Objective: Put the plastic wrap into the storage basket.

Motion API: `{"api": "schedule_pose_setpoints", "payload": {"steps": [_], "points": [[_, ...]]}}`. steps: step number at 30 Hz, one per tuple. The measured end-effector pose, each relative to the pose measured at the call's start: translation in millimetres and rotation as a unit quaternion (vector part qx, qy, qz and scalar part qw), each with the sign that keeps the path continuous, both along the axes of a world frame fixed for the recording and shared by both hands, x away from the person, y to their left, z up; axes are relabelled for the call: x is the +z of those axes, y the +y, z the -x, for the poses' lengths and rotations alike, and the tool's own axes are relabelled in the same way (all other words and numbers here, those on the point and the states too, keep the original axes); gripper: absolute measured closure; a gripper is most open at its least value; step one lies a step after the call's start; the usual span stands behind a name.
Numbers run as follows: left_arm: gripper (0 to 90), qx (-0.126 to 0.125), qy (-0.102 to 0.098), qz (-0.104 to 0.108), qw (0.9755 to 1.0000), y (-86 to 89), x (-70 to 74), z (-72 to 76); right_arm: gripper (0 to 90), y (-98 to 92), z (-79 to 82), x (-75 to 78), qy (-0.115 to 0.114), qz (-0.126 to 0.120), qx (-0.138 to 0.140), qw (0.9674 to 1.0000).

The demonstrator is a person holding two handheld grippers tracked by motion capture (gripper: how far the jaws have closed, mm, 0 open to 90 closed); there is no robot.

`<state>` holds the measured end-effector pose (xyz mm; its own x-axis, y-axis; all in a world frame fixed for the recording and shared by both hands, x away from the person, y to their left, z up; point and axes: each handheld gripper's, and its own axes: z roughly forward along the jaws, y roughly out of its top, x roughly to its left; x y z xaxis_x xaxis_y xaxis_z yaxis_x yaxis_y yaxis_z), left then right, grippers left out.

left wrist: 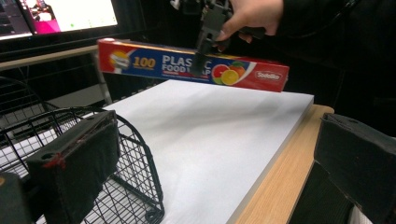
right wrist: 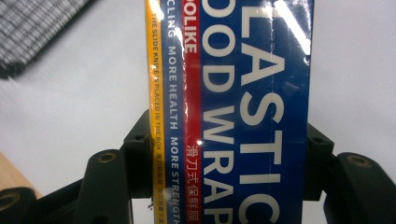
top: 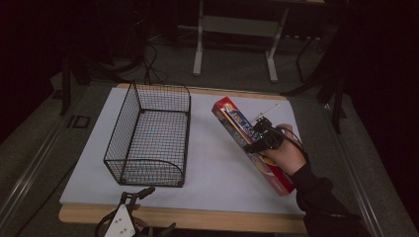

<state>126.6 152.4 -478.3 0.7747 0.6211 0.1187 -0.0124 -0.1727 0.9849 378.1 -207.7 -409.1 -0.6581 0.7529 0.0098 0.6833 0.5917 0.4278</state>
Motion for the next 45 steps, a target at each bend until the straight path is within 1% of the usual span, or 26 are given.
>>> {"api": "schedule_pose_setpoints", "payload": {"steps": [1, 7, 9, 10, 11, 13, 16, 17, 22, 25, 28, 31, 34, 37, 38, 39, 40, 42, 44, 45], "points": [[0.9, 0.0, 0.0, 0.001, 1.0, 0.0, 0.0, 0.0, 39.5, 2.5, -0.5, 2.0, -0.003, 0.0, 0.0, 1.0], [1.0, 0.001, 0.0, -0.002, 1.0, 0.0, -0.1, 0.3, 39.5, 24.9, -7.7, 18.7, -0.017, -0.027, -0.002, 0.9995], [1.0, 0.001, -0.001, -0.005, 1.0, -0.1, -0.1, 0.1, 39.5, 28.3, -8.4, 20.4, -0.02, -0.026, -0.002, 0.9995], [1.0, 0.001, -0.001, -0.005, 1.0, -0.2, -0.1, 0.1, 39.5, 38.0, -10.5, 25.1, -0.033, -0.026, -0.002, 0.9991], [1.0, 0.001, -0.001, -0.005, 1.0, -0.1, -0.1, 0.3, 39.5, 42.0, -11.3, 27.4, -0.038, -0.025, -0.001, 0.999], [1.0, 0.0, -0.002, -0.006, 1.0, 0.0, 0.0, 0.3, 39.6, 49.4, -12.7, 31.9, -0.048, -0.032, -0.004, 0.9983], [0.9, -0.001, -0.001, -0.004, 1.0, -0.3, -0.1, 0.5, 39.6, 53.2, -13.4, 34.3, -0.051, -0.035, -0.005, 0.9981], [1.0, -0.001, 0.0, -0.004, 1.0, -0.3, -0.3, 0.5, 39.6, 63.8, -16.1, 40.9, -0.058, -0.042, -0.004, 0.9974], [1.0, -0.002, -0.001, -0.01, 1.0, -0.6, -0.3, 0.5, 39.6, 80.4, -20.3, 53.6, -0.068, -0.063, -0.008, 0.9957], [1.0, -0.001, -0.003, -0.011, 0.9999, -0.9, -0.3, 0.7, 39.7, 89.7, -22.1, 61.4, -0.081, -0.077, -0.01, 0.9937], [0.9, -0.002, -0.003, -0.01, 0.9999, -0.7, -0.4, 0.7, 39.6, 100.2, -23.5, 67.8, -0.092, -0.08, -0.011, 0.9924], [1.0, -0.002, -0.003, -0.011, 0.9999, -0.6, -0.2, 1.0, 39.6, 110.6, -24.5, 72.6, -0.099, -0.085, -0.014, 0.9913], [0.9, -0.001, -0.004, -0.011, 0.9999, -1.0, 0.1, 2.0, 39.7, 119.9, -22.7, 77.1, -0.101, -0.1, -0.02, 0.9896], [0.9, -0.003, -0.004, -0.013, 0.9999, -1.2, -0.2, 1.7, 39.7, 131.1, -18.4, 81.8, -0.114, -0.104, -0.014, 0.988], [1.0, -0.003, -0.004, -0.013, 0.9999, -1.2, -0.2, 1.7, 39.7, 131.1, -18.4, 81.8, -0.114, -0.104, -0.014, 0.988], [1.0, -0.003, -0.004, -0.013, 0.9999, -1.2, -0.2, 1.7, 39.7, 134.6, -17.6, 83.5, -0.118, -0.106, -0.01, 0.9872], [1.0, -0.002, -0.004, -0.016, 0.9999, -1.4, -0.4, 1.3, 39.7, 142.7, -16.0, 87.2, -0.122, -0.112, -0.008, 0.9862], [0.9, 0.0, -0.003, -0.021, 0.9998, -2.0, -0.6, 1.3, 39.7, 150.2, -15.0, 90.6, -0.128, -0.113, -0.005, 0.9853], [1.0, 0.0, 0.0, -0.026, 0.9997, -2.5, -0.9, 1.2, 39.7, 158.9, -14.7, 94.3, -0.133, -0.12, -0.007, 0.9837], [1.0, 0.004, -0.002, -0.029, 0.9996, -2.7, -0.6, 1.7, 39.7, 162.6, -14.6, 95.9, -0.135, -0.125, -0.007, 0.9828]]}}
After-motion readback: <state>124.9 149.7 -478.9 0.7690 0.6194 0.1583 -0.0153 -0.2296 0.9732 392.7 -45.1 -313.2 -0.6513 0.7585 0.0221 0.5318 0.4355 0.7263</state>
